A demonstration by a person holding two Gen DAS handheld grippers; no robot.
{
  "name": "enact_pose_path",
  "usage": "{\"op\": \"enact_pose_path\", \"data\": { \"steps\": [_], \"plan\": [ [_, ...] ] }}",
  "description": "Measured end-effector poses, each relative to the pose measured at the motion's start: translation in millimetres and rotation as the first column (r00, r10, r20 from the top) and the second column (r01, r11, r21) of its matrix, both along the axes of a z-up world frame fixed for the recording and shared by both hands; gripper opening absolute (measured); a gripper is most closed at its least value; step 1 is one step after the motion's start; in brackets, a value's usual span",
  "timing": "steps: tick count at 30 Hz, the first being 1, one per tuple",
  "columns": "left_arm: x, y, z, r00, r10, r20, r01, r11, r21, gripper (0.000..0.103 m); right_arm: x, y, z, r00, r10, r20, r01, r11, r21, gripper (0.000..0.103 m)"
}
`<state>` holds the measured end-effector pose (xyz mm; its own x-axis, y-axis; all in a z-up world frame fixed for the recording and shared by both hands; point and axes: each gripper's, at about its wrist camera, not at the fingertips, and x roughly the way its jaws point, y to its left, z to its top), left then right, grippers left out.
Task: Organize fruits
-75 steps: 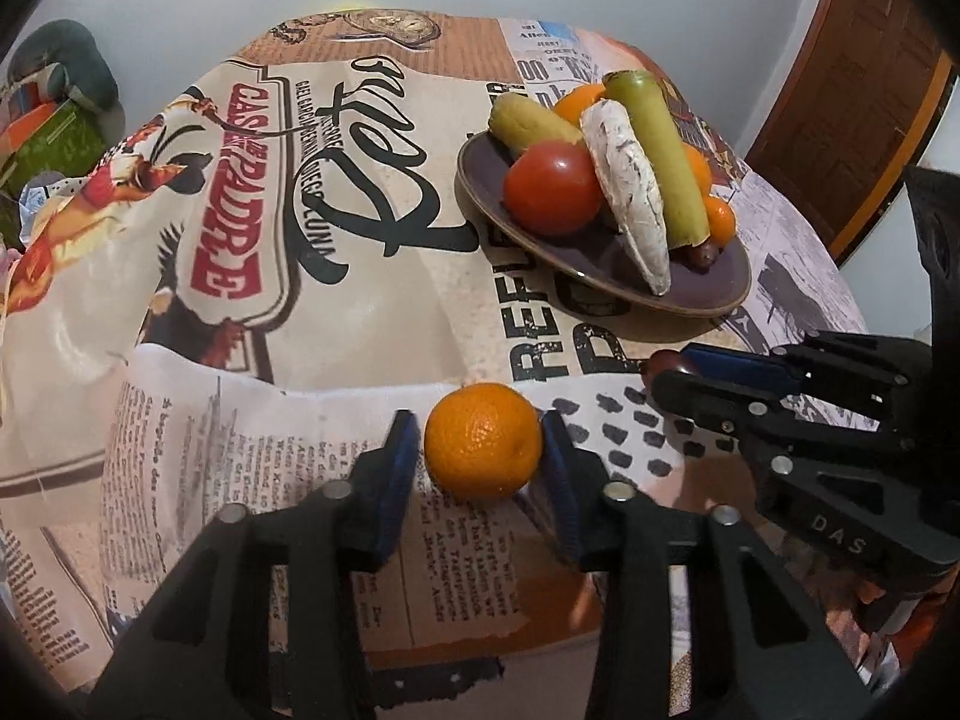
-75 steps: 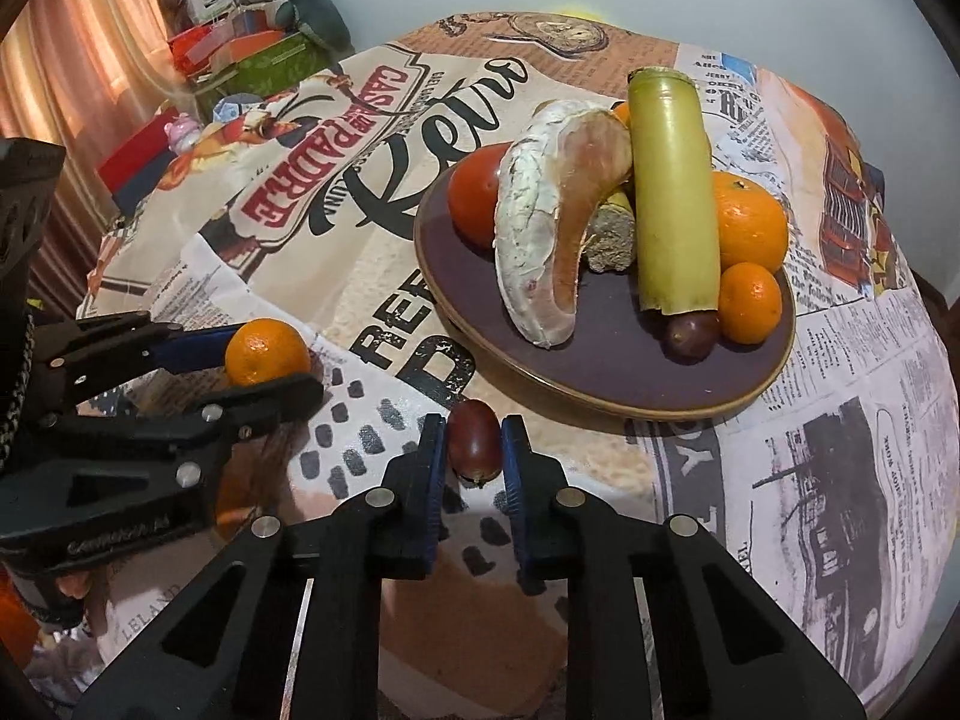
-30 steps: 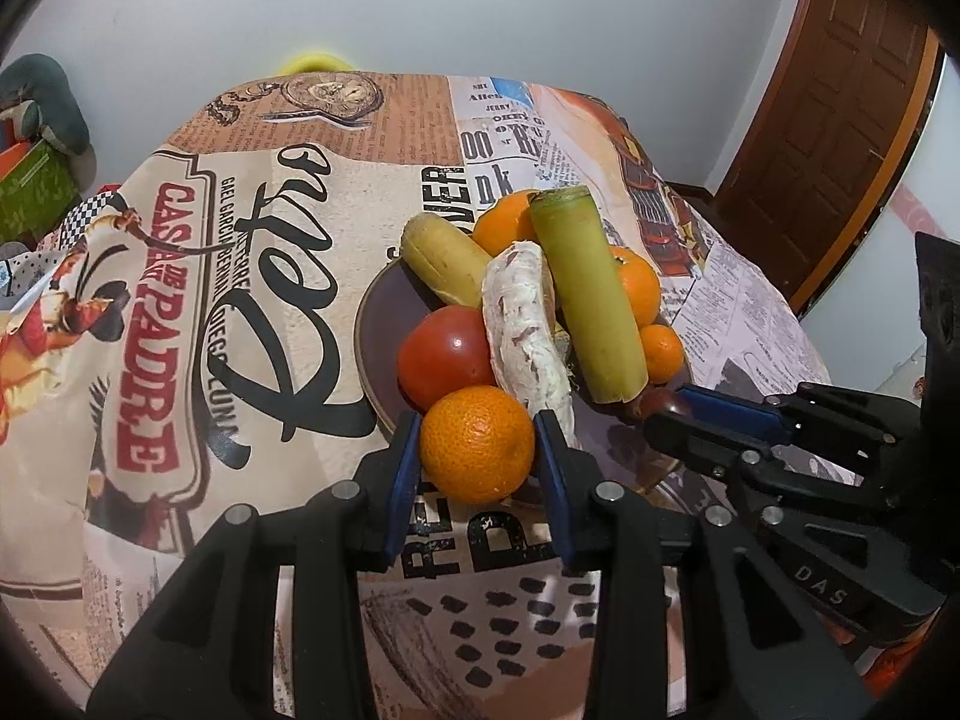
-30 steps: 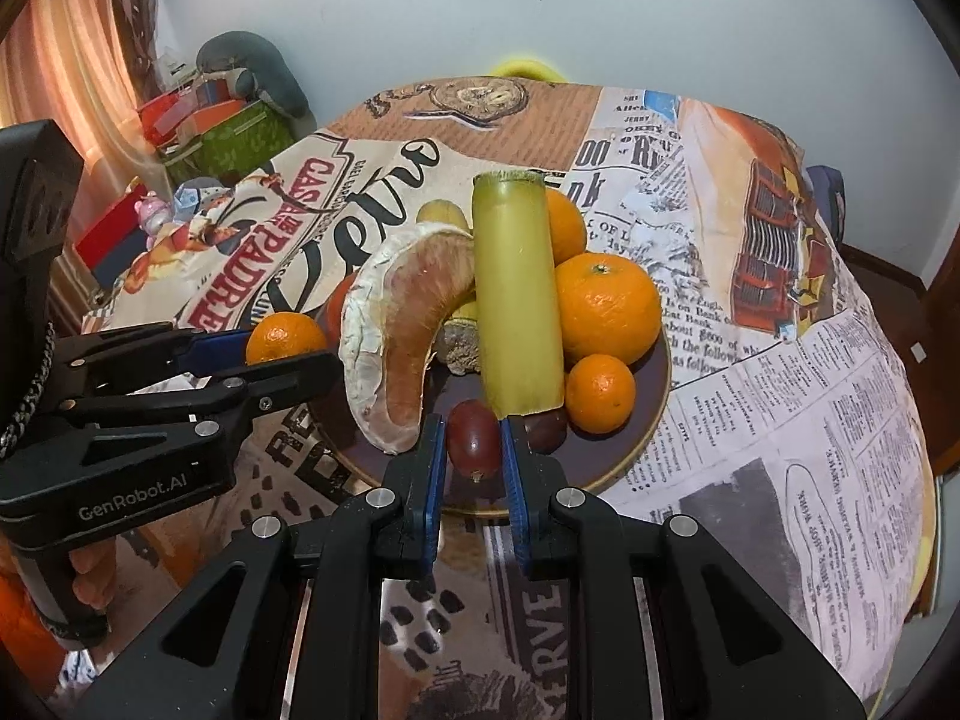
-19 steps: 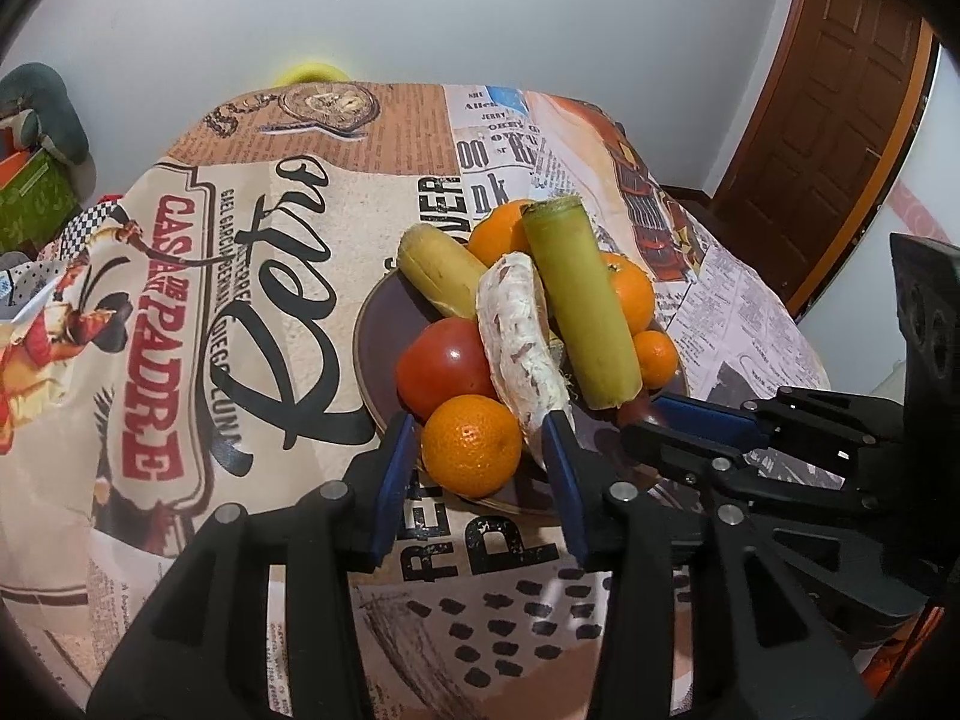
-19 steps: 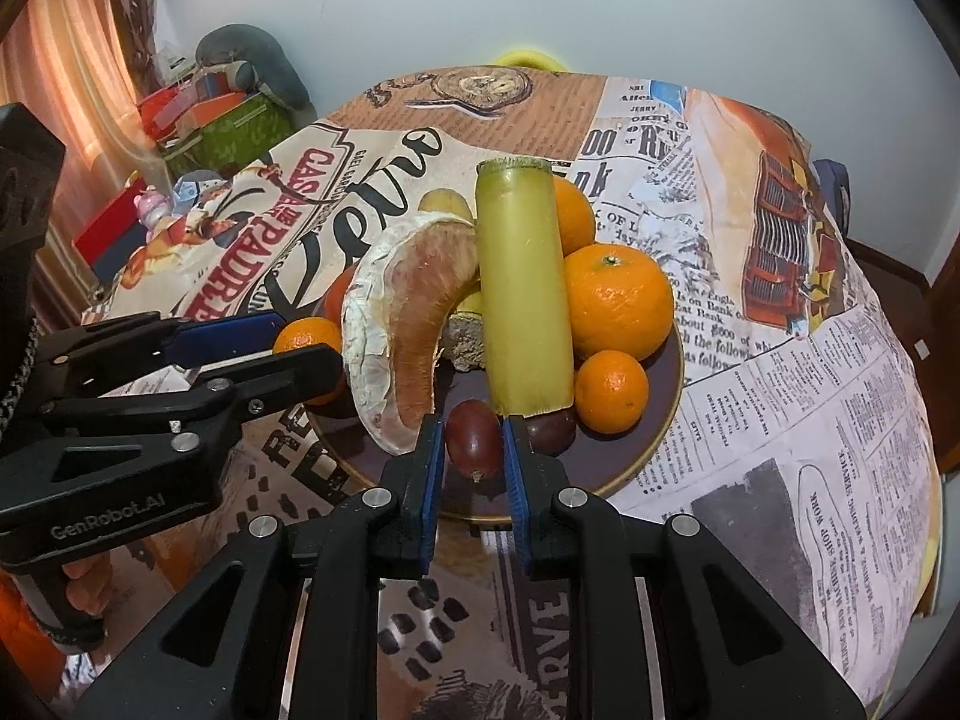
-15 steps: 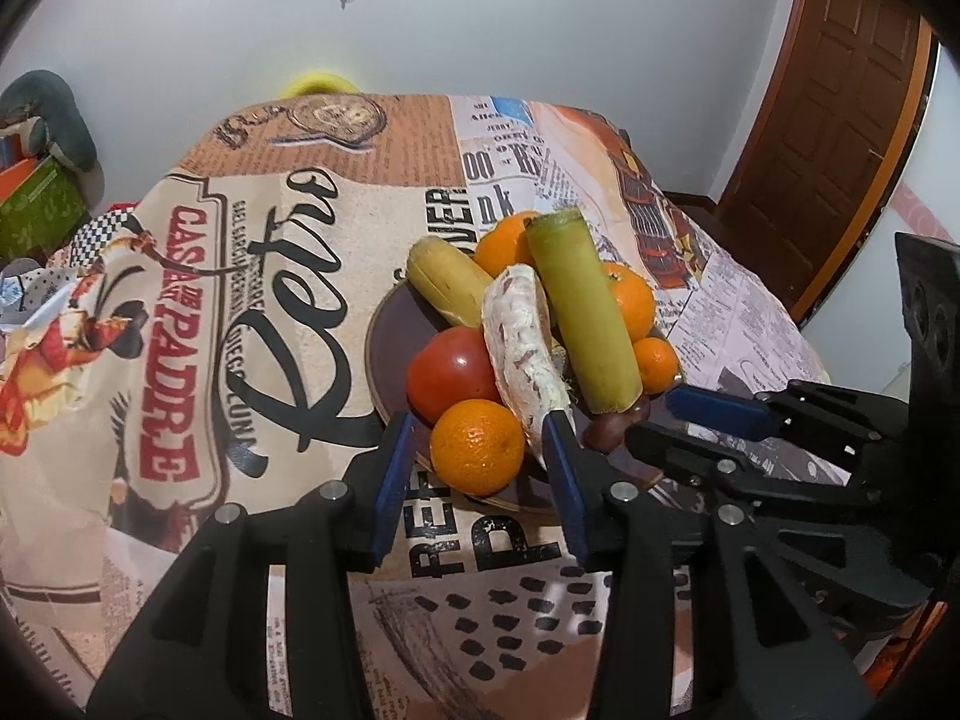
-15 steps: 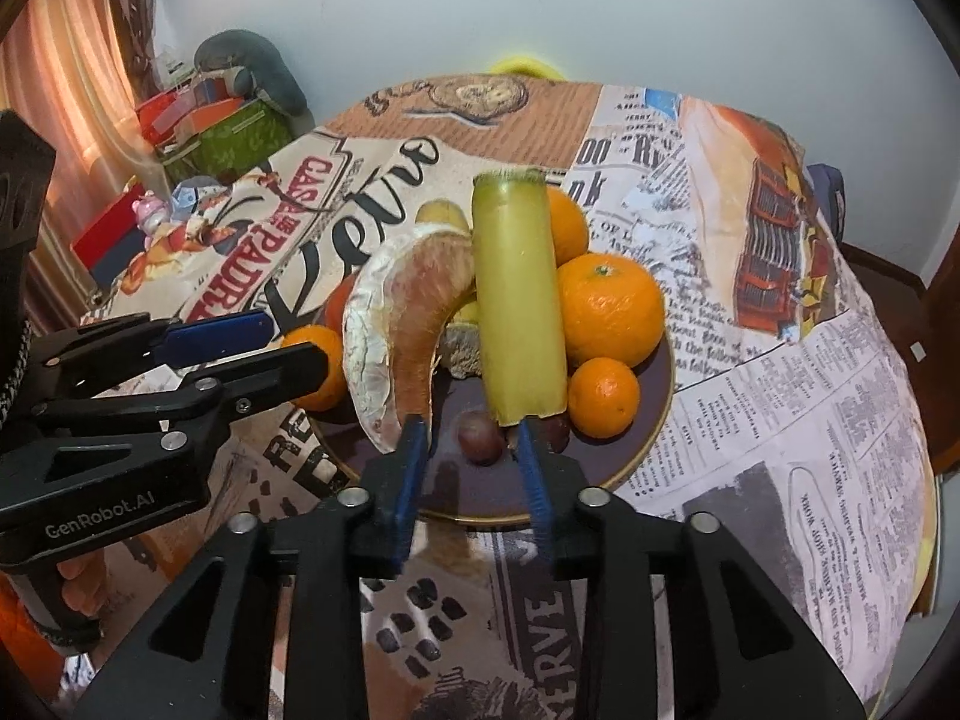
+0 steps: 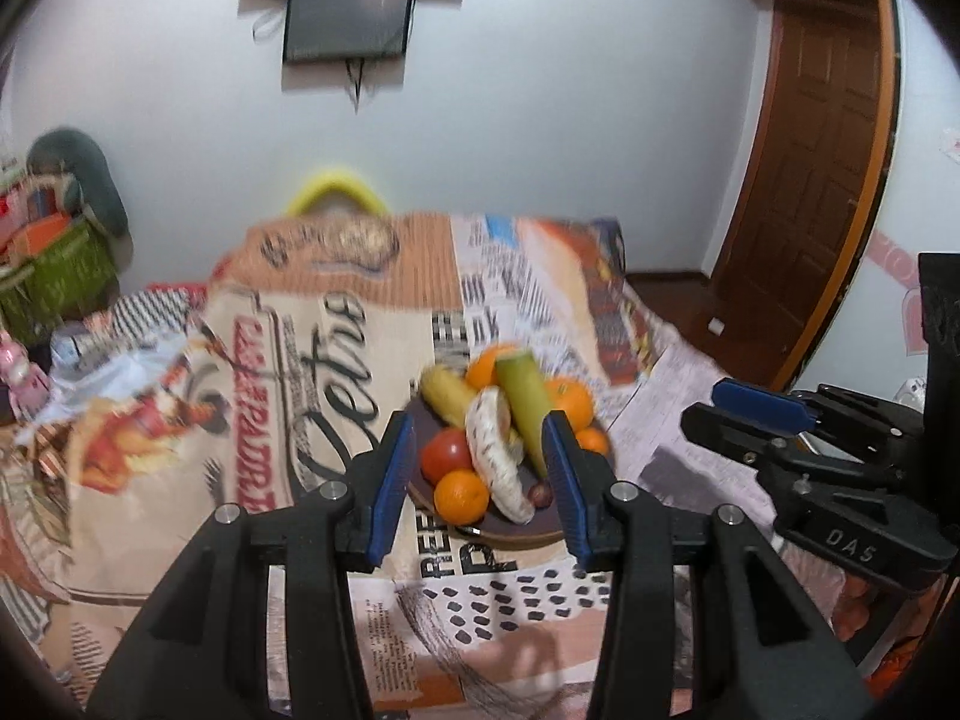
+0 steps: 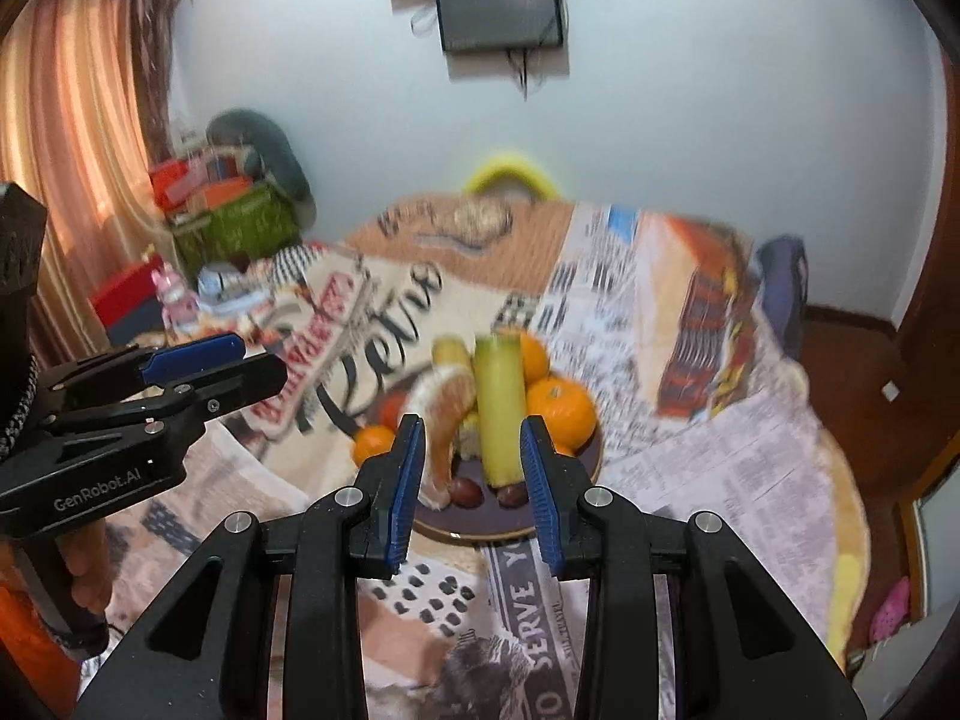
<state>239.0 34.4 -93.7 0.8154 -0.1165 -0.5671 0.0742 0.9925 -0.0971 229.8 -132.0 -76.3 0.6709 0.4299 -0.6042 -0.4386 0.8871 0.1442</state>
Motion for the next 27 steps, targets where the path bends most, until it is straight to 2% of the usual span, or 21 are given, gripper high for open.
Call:
{"op": "enact_pose_path", "data": {
  "steps": [5, 8, 11, 17, 19, 21, 25, 27],
  "plan": [
    [-44.2, -9.3, 47.4, 0.993, -0.006, 0.116, 0.005, 1.0, 0.012, 0.044, -41.0, -13.1, 49.2, 0.991, -0.03, 0.132, 0.025, 0.999, 0.041, 0.03],
    [-75.6, -17.5, 72.6, 0.981, -0.009, 0.192, 0.002, 0.999, 0.035, 0.054, -64.6, -24.3, 72.2, 0.98, -0.051, 0.192, 0.034, 0.995, 0.091, 0.03],
    [-106.3, -25.6, 93.5, 0.965, -0.01, 0.263, -0.003, 0.999, 0.049, 0.057, -88.0, -34.2, 89.7, 0.967, -0.072, 0.245, 0.041, 0.991, 0.131, 0.032],
    [-144.8, -32.8, 114.5, 0.945, -0.02, 0.327, 0.007, 0.999, 0.042, 0.061, -124.3, -39.6, 104.5, 0.941, -0.105, 0.321, 0.051, 0.984, 0.172, 0.051],
    [-154.3, -36.7, 118.1, 0.937, -0.018, 0.349, -0.001, 0.999, 0.054, 0.066, -133.2, -38.4, 107.3, 0.929, -0.122, 0.35, 0.063, 0.983, 0.174, 0.06],
    [-165.2, -38.6, 120.6, 0.929, -0.011, 0.371, -0.011, 0.998, 0.059, 0.076, -136.4, -38.2, 107.7, 0.918, -0.137, 0.373, 0.078, 0.983, 0.169, 0.071],
    [-175.7, -38.0, 122.4, 0.92, 0.0, 0.392, -0.025, 0.998, 0.058, 0.086, -138.1, -34.1, 108.6, 0.91, -0.142, 0.389, 0.084, 0.983, 0.162, 0.077],
    [-179.5, -37.2, 123.0, 0.918, 0.006, 0.396, -0.031, 0.998, 0.057, 0.092, -140.0, -33.2, 108.3, 0.909, -0.15, 0.389, 0.091, 0.982, 0.166, 0.085]
  ]
}}
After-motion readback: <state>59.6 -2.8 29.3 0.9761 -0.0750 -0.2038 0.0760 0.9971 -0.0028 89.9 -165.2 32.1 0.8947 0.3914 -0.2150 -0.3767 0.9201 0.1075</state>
